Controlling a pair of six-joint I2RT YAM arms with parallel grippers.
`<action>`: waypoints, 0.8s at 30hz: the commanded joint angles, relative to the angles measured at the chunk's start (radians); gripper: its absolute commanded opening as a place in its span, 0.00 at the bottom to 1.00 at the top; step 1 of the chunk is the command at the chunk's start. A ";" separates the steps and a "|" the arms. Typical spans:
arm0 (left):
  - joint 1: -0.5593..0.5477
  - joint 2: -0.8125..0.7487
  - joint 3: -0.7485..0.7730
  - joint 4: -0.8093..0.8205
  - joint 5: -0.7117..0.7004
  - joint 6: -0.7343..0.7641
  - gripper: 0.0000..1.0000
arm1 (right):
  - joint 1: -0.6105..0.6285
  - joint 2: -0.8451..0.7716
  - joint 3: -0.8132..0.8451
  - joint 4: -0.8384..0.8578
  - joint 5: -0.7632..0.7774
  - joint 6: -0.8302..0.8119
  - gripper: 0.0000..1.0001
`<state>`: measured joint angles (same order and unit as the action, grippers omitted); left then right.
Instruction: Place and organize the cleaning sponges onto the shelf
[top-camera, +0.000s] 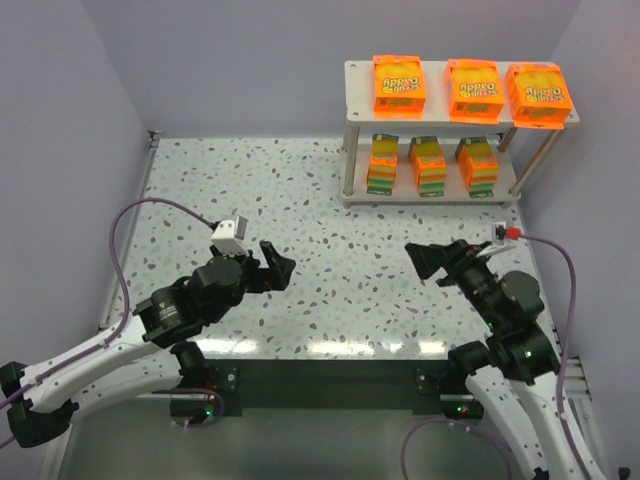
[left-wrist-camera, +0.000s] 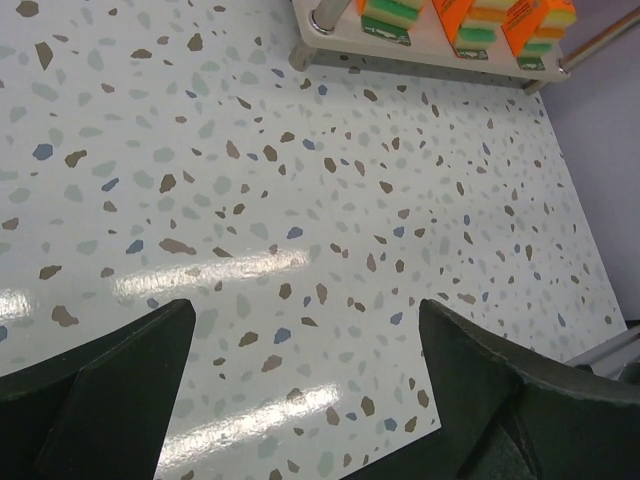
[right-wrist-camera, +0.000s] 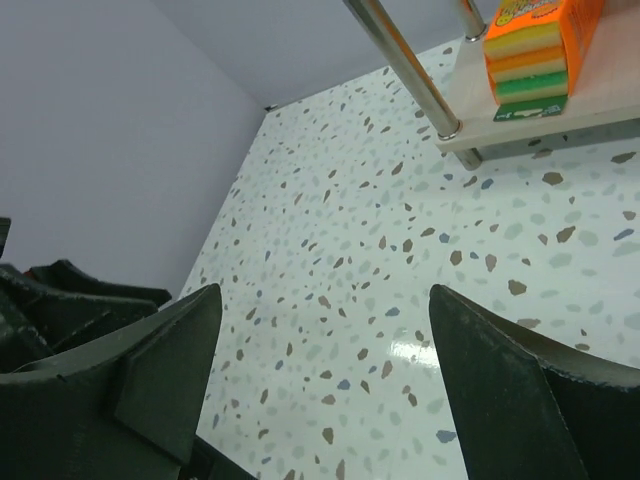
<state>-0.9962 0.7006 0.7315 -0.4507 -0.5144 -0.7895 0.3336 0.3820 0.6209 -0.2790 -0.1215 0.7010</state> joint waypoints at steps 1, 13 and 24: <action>-0.001 -0.012 0.026 0.018 0.036 0.048 1.00 | 0.001 -0.156 0.003 -0.224 0.019 -0.098 0.88; -0.002 -0.087 0.045 0.060 0.100 0.104 1.00 | 0.001 -0.344 0.068 -0.529 0.022 -0.086 0.99; -0.001 -0.108 0.091 0.090 0.111 0.191 0.99 | -0.001 -0.302 0.065 -0.529 0.055 -0.080 0.99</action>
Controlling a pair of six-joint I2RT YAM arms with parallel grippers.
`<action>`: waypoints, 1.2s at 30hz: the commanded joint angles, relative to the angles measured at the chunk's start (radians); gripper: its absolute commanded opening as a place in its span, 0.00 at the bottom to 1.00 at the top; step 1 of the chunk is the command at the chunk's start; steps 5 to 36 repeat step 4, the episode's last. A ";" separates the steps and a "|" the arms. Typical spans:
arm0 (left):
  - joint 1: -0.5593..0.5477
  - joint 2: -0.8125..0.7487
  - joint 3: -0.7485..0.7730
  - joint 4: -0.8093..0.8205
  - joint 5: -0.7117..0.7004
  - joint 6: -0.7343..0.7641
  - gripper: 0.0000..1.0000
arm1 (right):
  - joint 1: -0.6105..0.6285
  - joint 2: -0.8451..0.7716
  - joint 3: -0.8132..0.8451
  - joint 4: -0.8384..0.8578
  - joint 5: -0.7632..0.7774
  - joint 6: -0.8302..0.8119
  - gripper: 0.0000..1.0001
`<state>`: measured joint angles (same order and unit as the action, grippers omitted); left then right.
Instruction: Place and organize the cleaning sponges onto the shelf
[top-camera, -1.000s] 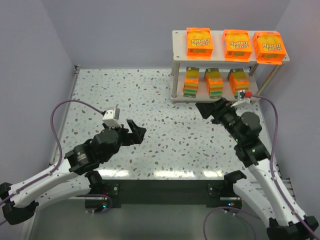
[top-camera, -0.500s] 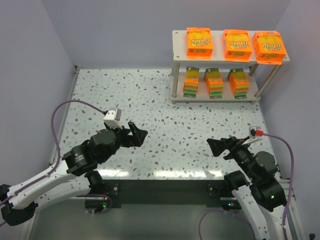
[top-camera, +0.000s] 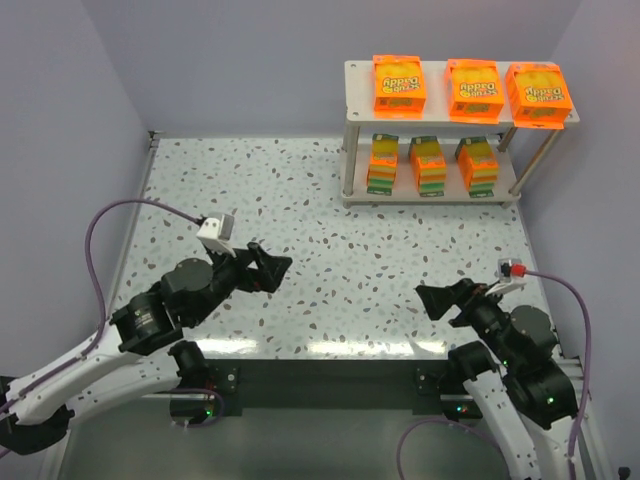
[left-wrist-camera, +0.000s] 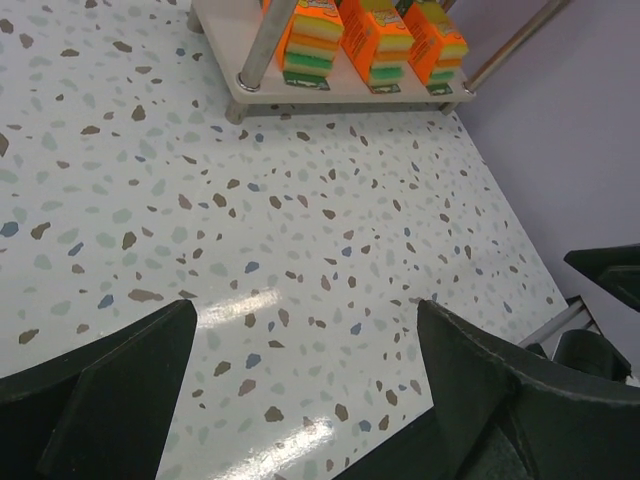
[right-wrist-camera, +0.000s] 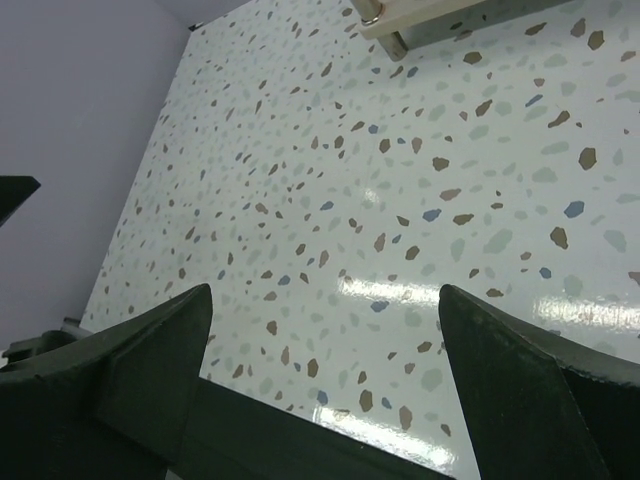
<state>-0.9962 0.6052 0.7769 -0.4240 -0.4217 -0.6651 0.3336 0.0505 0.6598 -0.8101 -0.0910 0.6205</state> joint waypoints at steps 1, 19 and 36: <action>-0.001 -0.015 0.045 0.076 0.021 0.076 0.97 | 0.001 0.032 0.027 0.003 0.031 0.001 0.99; -0.001 -0.024 0.050 0.114 0.049 0.108 0.98 | 0.001 0.054 0.029 0.014 0.046 0.004 0.99; -0.001 -0.024 0.050 0.114 0.049 0.108 0.98 | 0.001 0.054 0.029 0.014 0.046 0.004 0.99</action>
